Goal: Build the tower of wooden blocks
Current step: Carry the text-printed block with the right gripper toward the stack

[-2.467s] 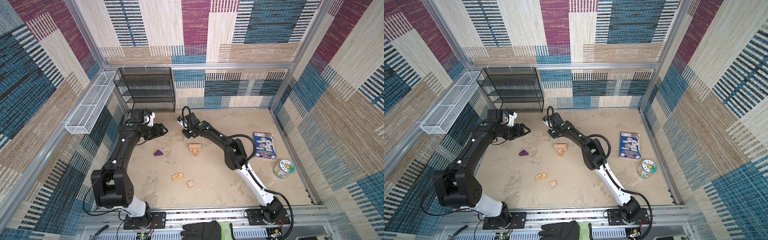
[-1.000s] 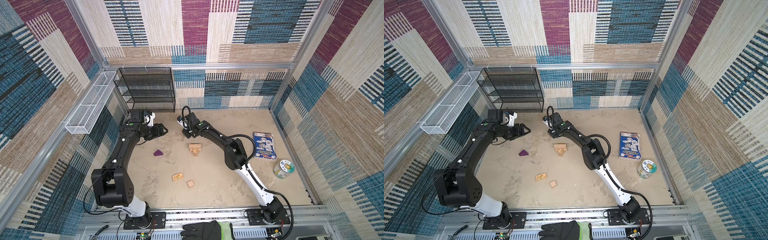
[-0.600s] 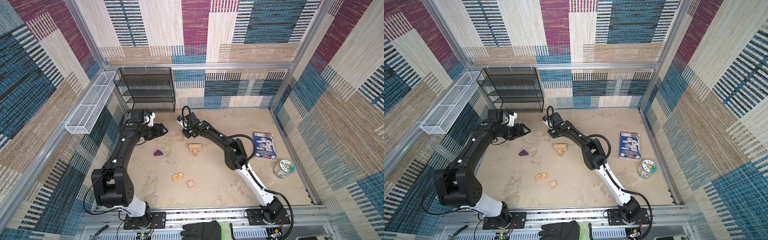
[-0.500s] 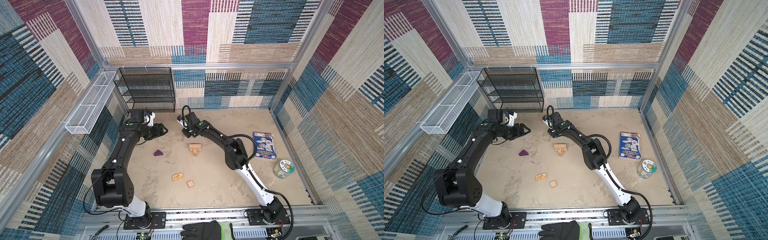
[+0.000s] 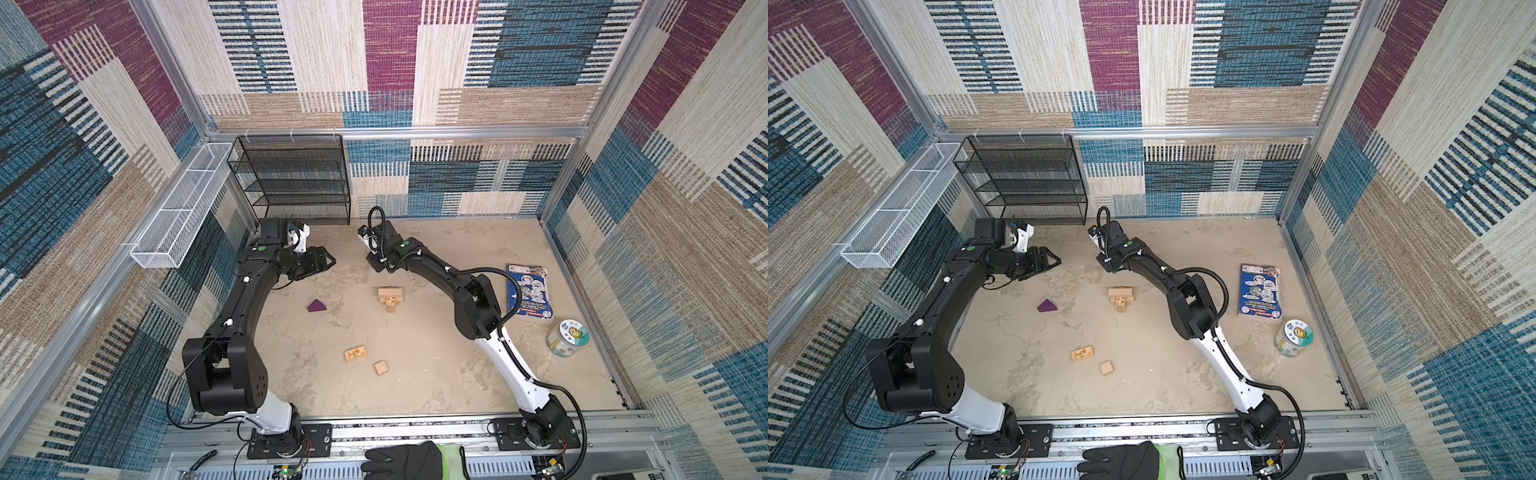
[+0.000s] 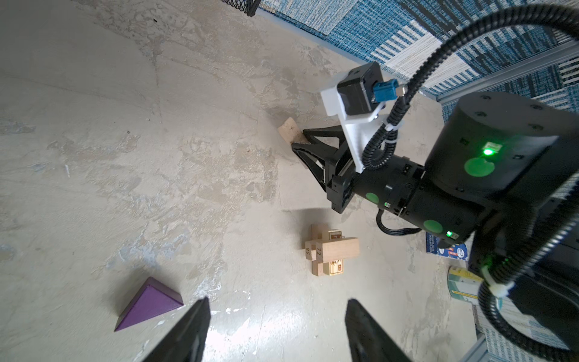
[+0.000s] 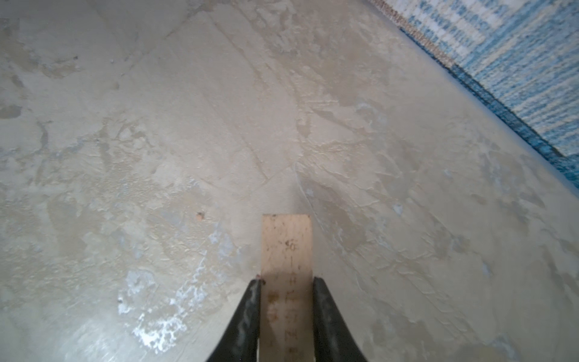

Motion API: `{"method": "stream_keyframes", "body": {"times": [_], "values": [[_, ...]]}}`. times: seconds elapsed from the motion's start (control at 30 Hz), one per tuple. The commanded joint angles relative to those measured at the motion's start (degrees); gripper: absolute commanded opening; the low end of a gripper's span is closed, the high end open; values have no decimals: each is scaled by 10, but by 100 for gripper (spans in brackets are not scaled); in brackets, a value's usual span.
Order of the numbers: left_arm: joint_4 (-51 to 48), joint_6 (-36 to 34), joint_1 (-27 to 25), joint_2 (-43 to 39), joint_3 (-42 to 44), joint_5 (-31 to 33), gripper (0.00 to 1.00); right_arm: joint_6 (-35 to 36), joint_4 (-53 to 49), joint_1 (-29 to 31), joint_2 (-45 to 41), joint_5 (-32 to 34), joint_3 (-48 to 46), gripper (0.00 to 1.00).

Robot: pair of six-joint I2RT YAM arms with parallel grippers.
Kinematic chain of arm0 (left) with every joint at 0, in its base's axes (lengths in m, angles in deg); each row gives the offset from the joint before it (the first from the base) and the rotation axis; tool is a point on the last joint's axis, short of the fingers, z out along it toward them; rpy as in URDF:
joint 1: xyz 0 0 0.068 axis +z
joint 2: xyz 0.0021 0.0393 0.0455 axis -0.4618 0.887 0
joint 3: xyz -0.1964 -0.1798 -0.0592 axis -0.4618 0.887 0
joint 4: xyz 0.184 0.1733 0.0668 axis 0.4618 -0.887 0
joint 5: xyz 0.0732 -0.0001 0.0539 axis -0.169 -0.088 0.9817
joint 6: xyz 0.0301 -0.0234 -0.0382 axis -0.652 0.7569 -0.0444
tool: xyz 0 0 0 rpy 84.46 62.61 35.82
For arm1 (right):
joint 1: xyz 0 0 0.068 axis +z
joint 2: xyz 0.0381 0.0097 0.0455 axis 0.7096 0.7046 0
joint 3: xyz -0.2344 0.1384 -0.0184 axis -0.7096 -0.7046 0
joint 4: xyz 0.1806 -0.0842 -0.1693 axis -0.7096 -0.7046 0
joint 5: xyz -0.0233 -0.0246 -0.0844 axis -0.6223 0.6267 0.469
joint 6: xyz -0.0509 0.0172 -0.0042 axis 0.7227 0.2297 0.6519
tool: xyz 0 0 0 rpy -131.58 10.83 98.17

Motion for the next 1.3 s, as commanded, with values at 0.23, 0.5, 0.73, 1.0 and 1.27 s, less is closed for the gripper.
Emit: {"method": "stream_keyframes", "body": {"times": [0.23,0.5,0.73,1.0,1.27], "values": [[-2,14,-6,3,-3,-14,72,-94,18,-1,-66,92,-71,0],[-3,11,-21,0,0,-2,72,-162,24,-3,-127,138,-152,0],[-6,6,-42,-3,-1,10,71,-219,25,-7,-178,143,-205,0],[-19,-3,-88,10,-7,18,69,-285,0,-8,-222,133,-240,0],[-32,-11,-126,30,-15,24,69,-354,3,-4,-282,100,-319,0]]}}
